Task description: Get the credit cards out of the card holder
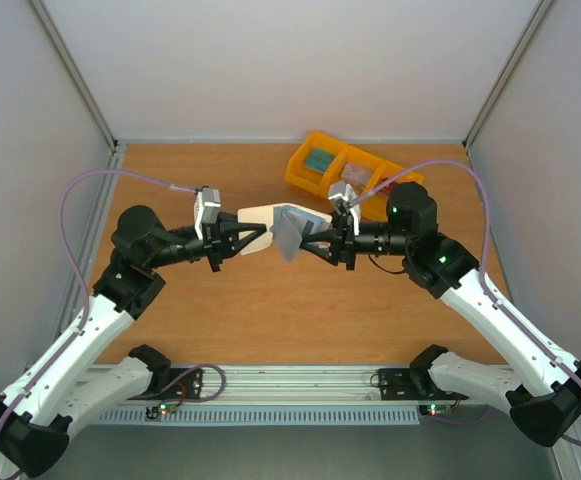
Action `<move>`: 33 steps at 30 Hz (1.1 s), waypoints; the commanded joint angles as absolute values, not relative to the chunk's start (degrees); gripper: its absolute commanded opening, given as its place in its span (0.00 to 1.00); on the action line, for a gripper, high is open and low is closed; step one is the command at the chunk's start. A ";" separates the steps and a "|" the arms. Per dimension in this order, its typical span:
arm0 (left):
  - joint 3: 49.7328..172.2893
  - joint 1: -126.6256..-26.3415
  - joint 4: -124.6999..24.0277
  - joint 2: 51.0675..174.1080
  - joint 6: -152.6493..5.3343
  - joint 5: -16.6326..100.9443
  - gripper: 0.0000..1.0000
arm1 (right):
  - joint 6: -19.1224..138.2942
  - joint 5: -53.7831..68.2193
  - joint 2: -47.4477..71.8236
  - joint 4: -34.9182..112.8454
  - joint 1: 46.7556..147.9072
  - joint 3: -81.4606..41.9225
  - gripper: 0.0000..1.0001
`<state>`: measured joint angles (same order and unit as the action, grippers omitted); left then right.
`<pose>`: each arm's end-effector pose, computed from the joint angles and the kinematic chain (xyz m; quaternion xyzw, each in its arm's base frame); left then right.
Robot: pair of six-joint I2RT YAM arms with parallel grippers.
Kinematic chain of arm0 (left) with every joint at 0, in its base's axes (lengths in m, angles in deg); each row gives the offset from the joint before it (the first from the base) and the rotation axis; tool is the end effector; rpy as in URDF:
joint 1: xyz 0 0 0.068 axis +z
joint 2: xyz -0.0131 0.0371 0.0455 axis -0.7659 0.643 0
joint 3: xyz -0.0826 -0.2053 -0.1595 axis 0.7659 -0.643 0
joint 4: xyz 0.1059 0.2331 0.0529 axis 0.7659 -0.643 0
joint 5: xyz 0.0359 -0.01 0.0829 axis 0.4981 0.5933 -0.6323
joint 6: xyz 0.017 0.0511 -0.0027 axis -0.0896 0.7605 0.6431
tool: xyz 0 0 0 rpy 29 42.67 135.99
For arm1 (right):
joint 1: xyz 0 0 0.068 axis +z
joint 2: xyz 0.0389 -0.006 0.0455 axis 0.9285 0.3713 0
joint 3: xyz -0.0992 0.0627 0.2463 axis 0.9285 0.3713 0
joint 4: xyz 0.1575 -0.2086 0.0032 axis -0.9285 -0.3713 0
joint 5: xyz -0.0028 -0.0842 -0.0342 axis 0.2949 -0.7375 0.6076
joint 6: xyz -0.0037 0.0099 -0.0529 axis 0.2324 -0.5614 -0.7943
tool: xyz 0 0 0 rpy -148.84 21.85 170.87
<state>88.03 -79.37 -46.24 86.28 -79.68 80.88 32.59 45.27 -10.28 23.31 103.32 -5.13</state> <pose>0.1525 -0.1158 0.3842 0.3582 0.5782 -0.5163 0.5204 0.1660 0.1478 0.3852 -0.5487 0.5316 0.3769 0.5237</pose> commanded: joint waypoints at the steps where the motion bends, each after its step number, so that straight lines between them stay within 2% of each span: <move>1: 87.34 -79.69 -42.22 86.08 -80.33 80.17 0.00 | 33.00 45.34 -8.55 24.29 104.63 -8.18 0.37; 8: 87.20 -79.69 -42.94 85.96 -80.01 78.94 0.00 | 32.61 45.45 -7.92 23.25 106.80 -8.64 0.48; 11: 86.97 -79.69 -42.94 86.06 -80.09 78.50 0.00 | 32.62 44.35 -7.79 22.79 107.54 -8.71 0.48; 15: 86.38 -79.69 -43.66 85.92 -79.88 78.10 0.00 | 33.34 41.68 -7.12 22.18 108.68 -9.44 0.31; 17: 85.89 -79.69 -44.16 85.72 -79.59 78.02 0.00 | 33.58 40.57 -7.11 21.86 108.68 -9.82 0.29; 18: 85.60 -79.69 -44.18 85.58 -79.57 77.94 0.00 | 33.61 40.28 -7.02 21.57 108.64 -9.94 0.30; 21: 85.08 -79.69 -44.36 85.19 -79.36 76.91 0.00 | 33.30 39.66 -6.80 19.84 108.72 -10.51 0.44; 25: 84.73 -79.45 -43.48 85.38 -83.79 73.33 0.00 | 29.85 41.01 -7.62 14.55 108.70 -10.91 0.51; 30: 84.83 -79.20 -43.11 86.05 -88.20 73.90 0.00 | 25.68 44.22 -10.39 12.09 108.66 -9.92 0.50; 33: 84.94 -79.25 -43.14 85.66 -87.82 73.96 0.00 | 25.47 45.01 -10.35 12.73 108.71 -9.58 0.45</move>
